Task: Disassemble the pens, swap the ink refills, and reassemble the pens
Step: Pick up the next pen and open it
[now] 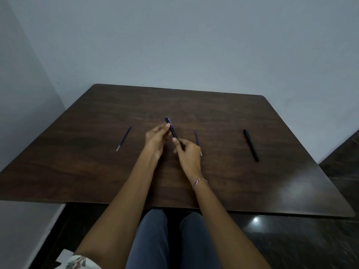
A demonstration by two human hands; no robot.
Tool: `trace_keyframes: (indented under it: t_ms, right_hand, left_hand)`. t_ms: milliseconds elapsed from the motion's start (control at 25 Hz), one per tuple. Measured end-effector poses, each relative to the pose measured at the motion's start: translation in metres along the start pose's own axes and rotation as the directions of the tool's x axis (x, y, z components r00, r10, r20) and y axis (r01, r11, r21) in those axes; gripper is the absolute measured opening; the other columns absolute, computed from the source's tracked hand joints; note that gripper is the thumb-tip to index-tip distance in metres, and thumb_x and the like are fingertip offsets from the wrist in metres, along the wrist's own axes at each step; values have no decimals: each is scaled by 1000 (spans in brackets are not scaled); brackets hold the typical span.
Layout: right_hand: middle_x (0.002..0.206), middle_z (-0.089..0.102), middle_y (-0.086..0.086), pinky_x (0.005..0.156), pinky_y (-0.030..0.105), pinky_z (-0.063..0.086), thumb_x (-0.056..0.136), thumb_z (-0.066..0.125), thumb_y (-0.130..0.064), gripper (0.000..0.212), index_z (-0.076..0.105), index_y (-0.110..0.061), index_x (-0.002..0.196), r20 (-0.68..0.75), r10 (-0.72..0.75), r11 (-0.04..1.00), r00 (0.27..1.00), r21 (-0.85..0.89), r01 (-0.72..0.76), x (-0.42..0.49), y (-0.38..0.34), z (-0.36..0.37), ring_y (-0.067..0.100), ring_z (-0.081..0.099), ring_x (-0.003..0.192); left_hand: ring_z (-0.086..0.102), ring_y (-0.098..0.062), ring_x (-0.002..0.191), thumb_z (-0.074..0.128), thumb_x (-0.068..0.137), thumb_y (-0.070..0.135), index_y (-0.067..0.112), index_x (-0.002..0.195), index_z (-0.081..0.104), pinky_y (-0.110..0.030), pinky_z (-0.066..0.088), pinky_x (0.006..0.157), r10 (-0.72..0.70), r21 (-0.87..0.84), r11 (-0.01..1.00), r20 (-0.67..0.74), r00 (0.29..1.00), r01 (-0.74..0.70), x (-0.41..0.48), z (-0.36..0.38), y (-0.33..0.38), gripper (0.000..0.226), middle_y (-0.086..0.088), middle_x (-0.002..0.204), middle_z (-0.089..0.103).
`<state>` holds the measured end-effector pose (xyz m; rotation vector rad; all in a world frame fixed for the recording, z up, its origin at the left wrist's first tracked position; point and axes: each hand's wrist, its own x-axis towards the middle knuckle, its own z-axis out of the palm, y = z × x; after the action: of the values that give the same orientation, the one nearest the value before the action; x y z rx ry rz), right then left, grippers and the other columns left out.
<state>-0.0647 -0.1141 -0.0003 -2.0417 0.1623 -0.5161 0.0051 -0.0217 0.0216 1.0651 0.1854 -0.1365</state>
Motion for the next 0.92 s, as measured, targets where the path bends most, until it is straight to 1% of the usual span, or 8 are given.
trace_keyframes:
  t_ms: [160,240,320,440,520,680,800,920]
  right_hand:
    - [50,56,-8,60,26,47,98,47,-31,24,64,-18,108,74,-12,998,997,-67,17,-1,-1,2,3,54,50]
    - [58,61,-3,62,34,51,99,43,-31,25,61,-17,110,122,-39,988,992,-143,57,-1,-2,2,14,61,58]
    - [75,68,9,64,38,51,100,40,-32,27,58,-14,110,159,-50,968,986,-236,87,0,-2,2,27,66,74]
    - [94,70,15,63,33,39,101,36,-34,32,54,-11,114,218,-69,915,973,-374,149,0,-1,6,35,65,89]
    - [97,69,16,65,34,36,101,34,-34,31,52,-10,111,252,-91,892,964,-411,191,0,-2,9,37,64,91]
    - [96,69,17,65,36,37,100,38,-32,28,49,-9,110,281,-127,872,951,-425,242,0,-2,13,38,64,88]
    - [90,69,14,61,30,31,99,39,-31,24,49,-10,106,273,-138,894,952,-379,239,1,2,12,35,64,85]
    - [88,64,9,62,29,35,98,43,-30,23,56,-11,102,200,-145,932,969,-302,202,4,4,8,27,60,87]
  left_hand:
    - [66,-11,81,48,95,4,8,95,62,-19,56,70,-8,-115,993,160,987,26,-3,-11,-1,15,-1,93,70]
    - [70,-14,80,41,98,5,9,97,60,-24,58,73,-28,-179,981,224,974,69,-3,-14,-1,19,-2,84,73]
    - [71,-14,72,37,99,6,9,94,57,-26,59,69,-32,-223,971,246,969,88,-3,-16,-4,21,-1,74,72]
    - [59,-9,52,32,101,7,10,88,48,-23,54,55,-14,-277,958,219,976,76,-3,-15,-11,22,-3,70,56]
    - [48,-6,45,29,102,8,13,86,41,-20,46,47,10,-308,950,195,981,52,-3,-12,-12,21,-4,71,44]
    - [37,-2,39,29,102,9,16,85,38,-15,34,40,42,-372,928,195,980,34,-2,-11,-11,20,-1,68,37]
    - [45,-4,43,34,101,10,17,89,43,-16,40,44,87,-352,936,206,975,-10,-2,-12,-12,16,-4,69,46]
    - [65,-10,70,45,98,10,17,93,52,-24,54,66,123,-250,965,169,978,-78,0,-16,-9,10,-3,80,66]
